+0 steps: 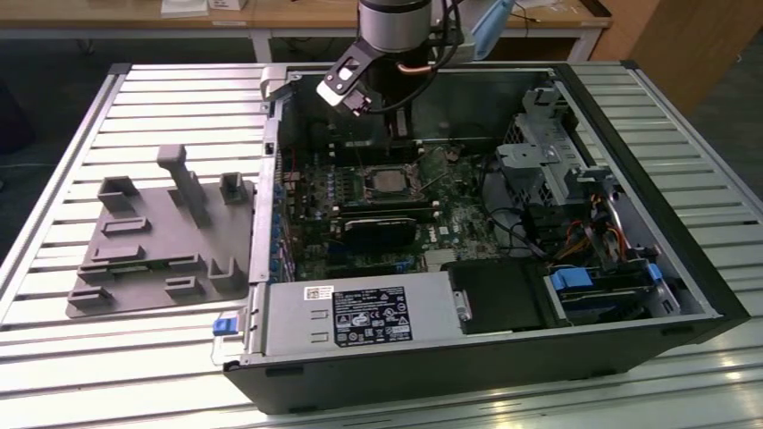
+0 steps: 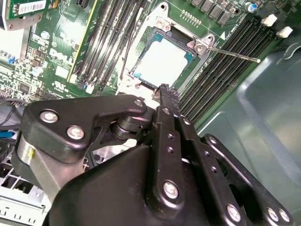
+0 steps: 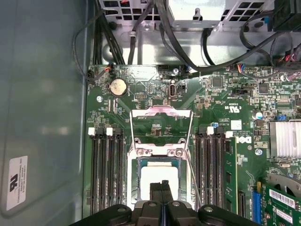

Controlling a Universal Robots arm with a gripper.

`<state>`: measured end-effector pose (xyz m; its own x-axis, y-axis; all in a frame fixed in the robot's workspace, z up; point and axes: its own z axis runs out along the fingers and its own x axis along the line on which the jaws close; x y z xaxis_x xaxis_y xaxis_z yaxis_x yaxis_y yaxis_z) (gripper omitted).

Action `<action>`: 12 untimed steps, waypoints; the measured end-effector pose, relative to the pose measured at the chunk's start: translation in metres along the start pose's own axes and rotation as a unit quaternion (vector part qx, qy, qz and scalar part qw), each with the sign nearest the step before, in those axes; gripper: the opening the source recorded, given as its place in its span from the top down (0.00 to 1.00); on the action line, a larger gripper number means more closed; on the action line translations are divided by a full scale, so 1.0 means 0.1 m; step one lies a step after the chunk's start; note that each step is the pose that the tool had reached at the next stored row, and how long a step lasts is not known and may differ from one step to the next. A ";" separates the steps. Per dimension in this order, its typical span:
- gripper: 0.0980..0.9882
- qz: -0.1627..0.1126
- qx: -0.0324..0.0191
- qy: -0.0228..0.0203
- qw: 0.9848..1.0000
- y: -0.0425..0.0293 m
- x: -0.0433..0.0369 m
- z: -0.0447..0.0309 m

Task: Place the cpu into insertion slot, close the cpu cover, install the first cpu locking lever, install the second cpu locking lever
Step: 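Place the cpu into insertion slot, then close the cpu cover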

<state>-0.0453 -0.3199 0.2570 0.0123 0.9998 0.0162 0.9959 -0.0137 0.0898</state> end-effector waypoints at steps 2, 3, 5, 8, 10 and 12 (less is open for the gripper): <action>0.99 0.000 0.000 0.000 1.000 0.001 0.000 -0.010; 0.99 0.000 0.000 0.000 1.000 0.001 0.000 -0.011; 0.99 0.000 0.000 0.000 1.000 0.001 0.000 -0.012; 0.99 0.000 0.000 0.000 1.000 0.001 0.000 -0.015; 0.99 0.000 0.000 0.000 1.000 0.001 0.000 -0.016; 0.99 0.000 0.000 0.000 1.000 0.002 0.000 -0.018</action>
<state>-0.0453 -0.3199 0.2588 0.0123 0.9998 0.0161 0.9959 -0.0137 0.0897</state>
